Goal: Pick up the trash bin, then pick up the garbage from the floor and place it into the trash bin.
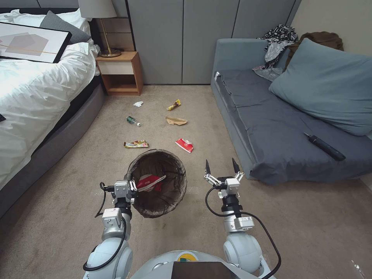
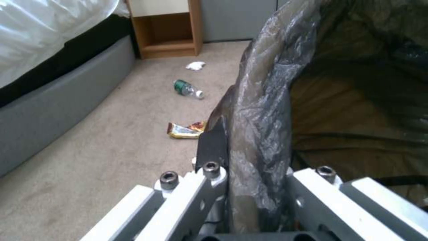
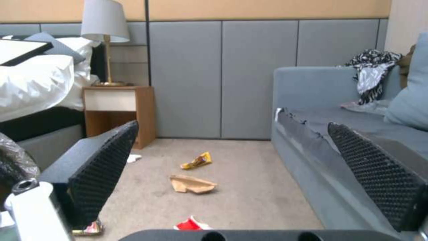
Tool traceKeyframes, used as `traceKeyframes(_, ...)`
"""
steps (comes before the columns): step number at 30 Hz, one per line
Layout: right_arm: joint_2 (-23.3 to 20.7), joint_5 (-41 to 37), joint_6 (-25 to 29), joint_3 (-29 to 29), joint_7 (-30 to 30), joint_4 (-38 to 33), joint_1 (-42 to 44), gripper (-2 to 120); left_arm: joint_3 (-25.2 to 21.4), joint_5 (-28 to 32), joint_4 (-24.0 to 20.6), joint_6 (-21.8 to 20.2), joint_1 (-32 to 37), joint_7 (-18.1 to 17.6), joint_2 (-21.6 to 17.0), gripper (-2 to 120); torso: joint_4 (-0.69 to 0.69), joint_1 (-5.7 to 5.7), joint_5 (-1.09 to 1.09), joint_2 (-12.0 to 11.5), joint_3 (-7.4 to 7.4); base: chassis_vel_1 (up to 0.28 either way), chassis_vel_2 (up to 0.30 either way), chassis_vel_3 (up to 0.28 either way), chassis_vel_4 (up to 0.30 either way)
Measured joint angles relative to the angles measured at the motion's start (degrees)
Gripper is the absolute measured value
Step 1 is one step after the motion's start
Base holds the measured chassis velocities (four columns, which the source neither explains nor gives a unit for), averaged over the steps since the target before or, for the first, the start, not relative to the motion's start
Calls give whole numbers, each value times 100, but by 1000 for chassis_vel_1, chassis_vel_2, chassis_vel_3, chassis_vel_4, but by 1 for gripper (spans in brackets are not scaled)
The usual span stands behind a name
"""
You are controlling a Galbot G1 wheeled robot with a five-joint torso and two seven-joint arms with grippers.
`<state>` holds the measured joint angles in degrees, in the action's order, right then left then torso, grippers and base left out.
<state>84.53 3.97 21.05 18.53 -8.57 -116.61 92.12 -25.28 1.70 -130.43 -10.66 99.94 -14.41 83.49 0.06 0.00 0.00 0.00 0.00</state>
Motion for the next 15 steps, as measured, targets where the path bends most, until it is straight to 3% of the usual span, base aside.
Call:
traceKeyframes(7,1,10,14,8,4,6,12,100,2,0,5,-7,-4,-12,-5,3,0,0,0,0,0,-30,48,43,-36)
traceKeyframes(15,9,14,29,6,11,8,11,100,-7,0,13,-10,-4,-16,-1,3,-1,0,0,0,0,-120,120,110,-120)
